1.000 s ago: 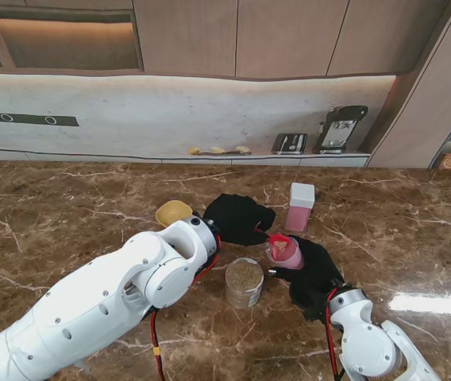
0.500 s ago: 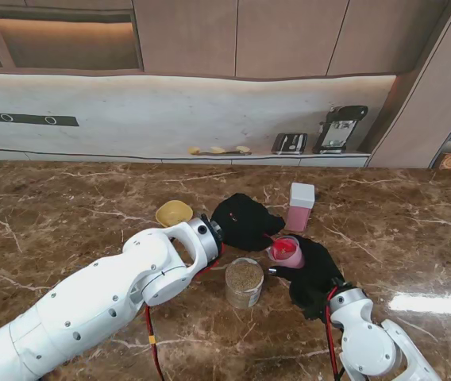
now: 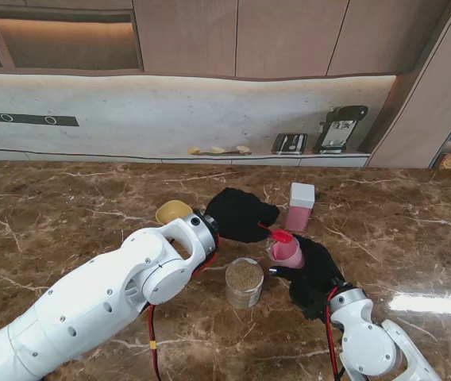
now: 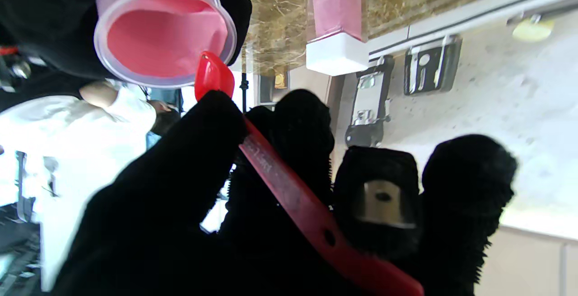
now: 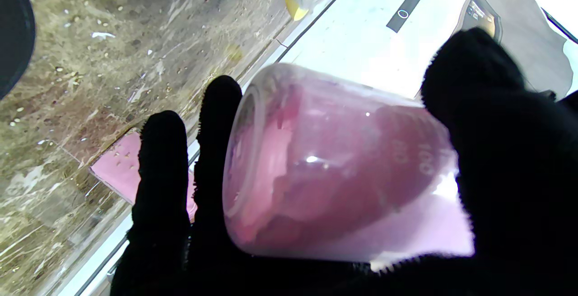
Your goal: Measure grain into the airtight container
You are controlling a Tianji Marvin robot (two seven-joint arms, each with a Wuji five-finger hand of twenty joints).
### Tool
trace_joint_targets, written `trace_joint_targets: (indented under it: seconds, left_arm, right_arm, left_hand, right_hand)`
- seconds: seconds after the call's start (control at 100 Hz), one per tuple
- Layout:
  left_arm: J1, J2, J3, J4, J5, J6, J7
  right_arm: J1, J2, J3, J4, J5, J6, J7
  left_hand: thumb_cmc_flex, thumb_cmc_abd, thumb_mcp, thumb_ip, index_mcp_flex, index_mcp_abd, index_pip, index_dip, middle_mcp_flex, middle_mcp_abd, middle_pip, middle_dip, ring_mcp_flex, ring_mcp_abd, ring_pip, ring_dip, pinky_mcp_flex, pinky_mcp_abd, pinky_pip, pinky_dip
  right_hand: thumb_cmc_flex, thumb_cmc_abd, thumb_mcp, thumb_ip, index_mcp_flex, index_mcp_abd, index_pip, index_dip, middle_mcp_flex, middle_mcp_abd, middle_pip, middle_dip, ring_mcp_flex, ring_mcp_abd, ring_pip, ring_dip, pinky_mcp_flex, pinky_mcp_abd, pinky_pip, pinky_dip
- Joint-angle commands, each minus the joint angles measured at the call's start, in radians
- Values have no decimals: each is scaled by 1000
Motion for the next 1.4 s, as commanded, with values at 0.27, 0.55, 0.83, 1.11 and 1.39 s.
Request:
trace_joint_targets:
  seconds: [0.27,0.55,0.83,1.11,1.39]
  left_arm:
    - [109,0,-121,-109,-148,150,-104]
    - [129,59,-183,-233,-177,304,-409]
    - [84,94,-130,-251,-90,390,-588]
    - [-21,96,-4,-178,-76,456,-604]
    - [-122,91,117,-99,-130,513,-573]
  right_arm:
    - [-15,-4,8,1,2,9,6]
    - [-20,-5,18,-1,1,10,-1]
    - [-20,-5,20,-1,2,7,2]
    - [-22,-5,19,-2,6,10,2]
    - [-28,-7,25,4,11,9,-1]
  left_hand:
    - [29,20,89,-4,4,-112,67,21,59,1,29,17,31,-27,102,0,22,14,63,0]
    - [43,23,79,0,12,-88,63,13,62,11,26,15,31,-18,99,0,15,17,62,4]
    - [53,24,66,7,15,-80,58,8,63,13,23,13,31,-21,98,0,16,8,66,5]
    - [57,19,58,14,20,-69,54,6,71,14,15,9,32,-26,96,-1,23,-3,68,2]
    - [52,11,69,16,27,-66,50,3,79,14,10,5,32,-28,99,-2,33,-7,71,-3]
  right_hand:
    - [139,164,177,-40,97,-126,109,-3,56,-61,40,14,29,-47,34,-4,-2,-13,27,-1]
    - [138,163,177,-40,96,-125,110,-3,54,-62,40,14,28,-48,33,-5,-3,-13,26,-1]
    - [136,162,178,-40,98,-127,110,-2,55,-62,40,14,28,-47,33,-5,-3,-13,26,-1]
    - [132,165,177,-41,96,-126,109,-3,53,-62,39,13,27,-47,32,-5,-7,-13,21,-3]
    - [130,161,179,-41,95,-126,109,-3,50,-60,38,11,23,-46,30,-6,-8,-13,18,-3]
